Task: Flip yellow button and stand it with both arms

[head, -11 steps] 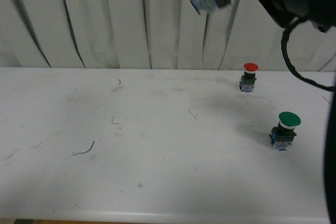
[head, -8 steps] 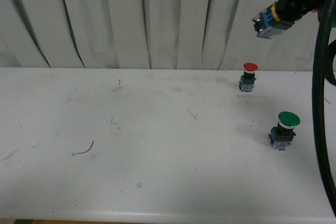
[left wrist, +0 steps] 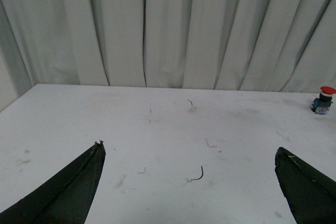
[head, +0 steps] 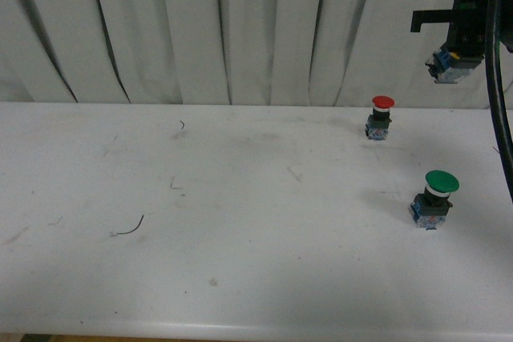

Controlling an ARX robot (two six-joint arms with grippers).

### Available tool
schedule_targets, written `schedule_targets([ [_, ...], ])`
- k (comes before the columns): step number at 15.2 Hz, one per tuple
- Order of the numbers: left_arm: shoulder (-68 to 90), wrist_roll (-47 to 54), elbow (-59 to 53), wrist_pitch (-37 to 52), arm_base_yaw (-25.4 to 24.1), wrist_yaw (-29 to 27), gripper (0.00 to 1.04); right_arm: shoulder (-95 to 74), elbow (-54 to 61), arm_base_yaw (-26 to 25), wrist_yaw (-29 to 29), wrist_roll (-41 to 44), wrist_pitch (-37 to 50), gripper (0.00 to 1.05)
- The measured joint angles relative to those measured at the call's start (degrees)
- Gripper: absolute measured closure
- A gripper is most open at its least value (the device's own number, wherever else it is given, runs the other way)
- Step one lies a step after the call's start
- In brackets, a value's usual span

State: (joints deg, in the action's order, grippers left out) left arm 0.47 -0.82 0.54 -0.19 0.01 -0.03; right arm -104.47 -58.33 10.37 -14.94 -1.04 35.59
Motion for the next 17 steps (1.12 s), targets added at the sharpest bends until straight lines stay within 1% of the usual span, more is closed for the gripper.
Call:
schedule_targets([
  [3,0.00,0.00,0.00,-0.02,0.00,0.00,0.07,-6.12,-7.45,-3.08,0.66,-0.42,-6.21,0.72],
  [6,0.00,0.02,0.00,0.00,0.00,0.00,0.07,-11.96,-14.49,-4.37,0.87,0.02,-11.74,0.72],
  [8,0.00,0.02,0.00,0.00,0.00,0.00,0.07,-17.46,-20.94,-4.44,0.90,0.94,-16.17,0.72],
  [11,0.00,0.02,0.00,-0.02,0.00,0.00,0.07,-23.32,-29.14,-3.89,0.87,5.35,-20.09,0.72],
  [14,0.00,0.02,0.00,-0.02,0.00,0.00,0.07,-26.77,-32.79,-3.02,1.40,7.23,-23.04,0.72],
  [17,0.00,0.02,0.00,-0.02,0.00,0.00,0.07,-30.23,-33.33,-1.64,1.20,6.91,-23.87,0.72],
])
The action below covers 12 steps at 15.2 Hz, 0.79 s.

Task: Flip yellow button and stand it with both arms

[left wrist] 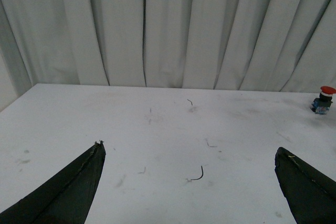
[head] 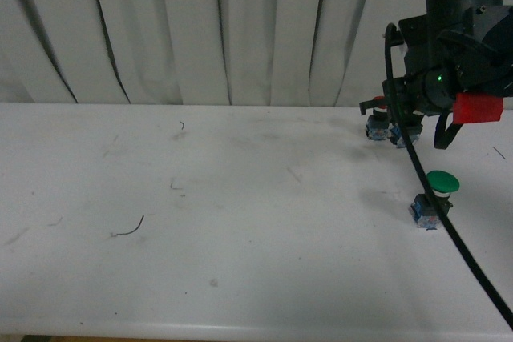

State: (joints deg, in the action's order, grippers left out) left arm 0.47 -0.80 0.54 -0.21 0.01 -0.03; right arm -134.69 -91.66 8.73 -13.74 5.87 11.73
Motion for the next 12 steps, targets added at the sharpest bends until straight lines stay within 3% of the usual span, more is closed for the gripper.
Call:
schedule_targets([
  [6,0.00,0.00,0.00,0.00,0.00,0.00,0.07,-3.61,-3.37,0.63,-6.29,-6.12,-3.45,0.72],
  [12,0.00,0.00,0.00,0.00,0.00,0.00,0.07,-6.64,-4.83,0.59,-7.76,-6.10,-4.48,0.72],
])
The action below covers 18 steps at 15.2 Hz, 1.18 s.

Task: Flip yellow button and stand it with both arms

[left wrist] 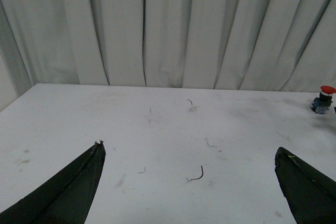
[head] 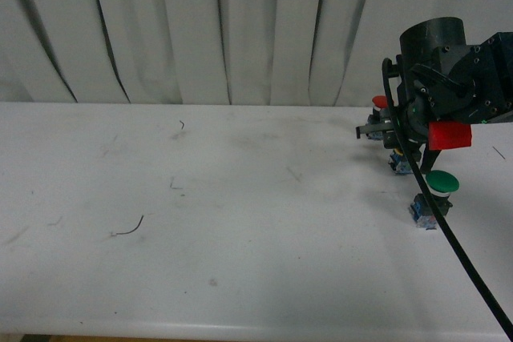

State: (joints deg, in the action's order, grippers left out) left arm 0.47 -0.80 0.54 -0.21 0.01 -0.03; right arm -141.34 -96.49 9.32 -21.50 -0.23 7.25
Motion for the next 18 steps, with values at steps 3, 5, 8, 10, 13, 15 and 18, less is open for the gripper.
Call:
schedule_targets([
  [3,0.00,0.00,0.00,0.02,0.00,0.00,0.07,-0.48,-0.85,0.07,-1.25,-0.22,-0.50,0.72],
  [5,0.00,0.00,0.00,0.02,0.00,0.00,0.07,-0.83,-1.33,0.07,-2.67,-0.24,-0.61,0.72],
  [8,0.00,0.00,0.00,0.00,0.00,0.00,0.07,-1.20,-1.62,0.31,-3.15,-0.83,-1.46,0.72],
  [10,0.00,0.00,0.00,0.02,0.00,0.00,0.07,-1.22,-1.77,0.50,-3.17,-1.73,-1.42,0.72],
  [13,0.00,0.00,0.00,0.02,0.00,0.00,0.07,-1.73,-2.32,0.87,-3.34,-2.49,-1.97,0.72],
  [15,0.00,0.00,0.00,0.00,0.00,0.00,0.07,-1.99,-2.36,1.18,-3.61,-2.69,-1.66,0.72],
  [18,0.00,0.00,0.00,0.02,0.00,0.00,0.07,-1.99,-2.32,1.18,-3.80,-2.47,-1.07,0.72],
])
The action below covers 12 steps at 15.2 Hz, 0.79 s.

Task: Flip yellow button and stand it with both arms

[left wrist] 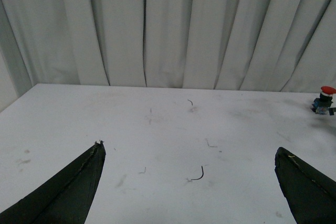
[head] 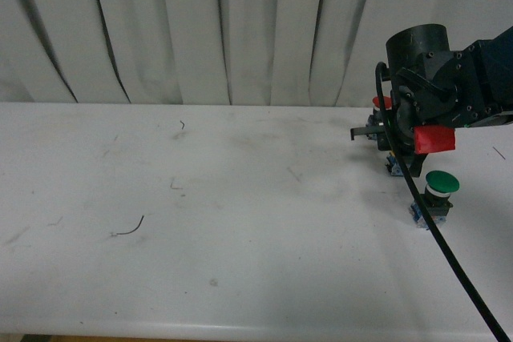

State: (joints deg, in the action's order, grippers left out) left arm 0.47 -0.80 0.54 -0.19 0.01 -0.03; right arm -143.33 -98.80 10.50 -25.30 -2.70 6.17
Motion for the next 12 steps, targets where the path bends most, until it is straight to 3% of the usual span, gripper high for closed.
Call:
schedule_targets([
  [4,0.00,0.00,0.00,0.00,0.00,0.00,0.07,0.00,0.02,-0.02,-0.17,0.39,0.31,0.40],
  [6,0.00,0.00,0.00,0.00,0.00,0.00,0.07,0.15,0.63,-0.17,0.33,1.07,3.06,0.08],
  [7,0.00,-0.02,0.00,0.00,0.00,0.00,0.07,4.46,7.19,-1.29,3.06,2.73,9.66,0.06],
  [9,0.00,0.00,0.00,0.00,0.00,0.00,0.07,26.40,26.38,-5.88,17.20,-1.75,21.70,0.06],
  [10,0.00,-0.02,0.00,0.00,0.00,0.00,0.07,32.63,31.76,-6.97,21.86,-3.45,23.21,0.06],
  [12,0.00,-0.02,0.00,0.00,0.00,0.00,0.07,37.09,35.43,-7.67,25.40,-4.87,23.74,0.06],
])
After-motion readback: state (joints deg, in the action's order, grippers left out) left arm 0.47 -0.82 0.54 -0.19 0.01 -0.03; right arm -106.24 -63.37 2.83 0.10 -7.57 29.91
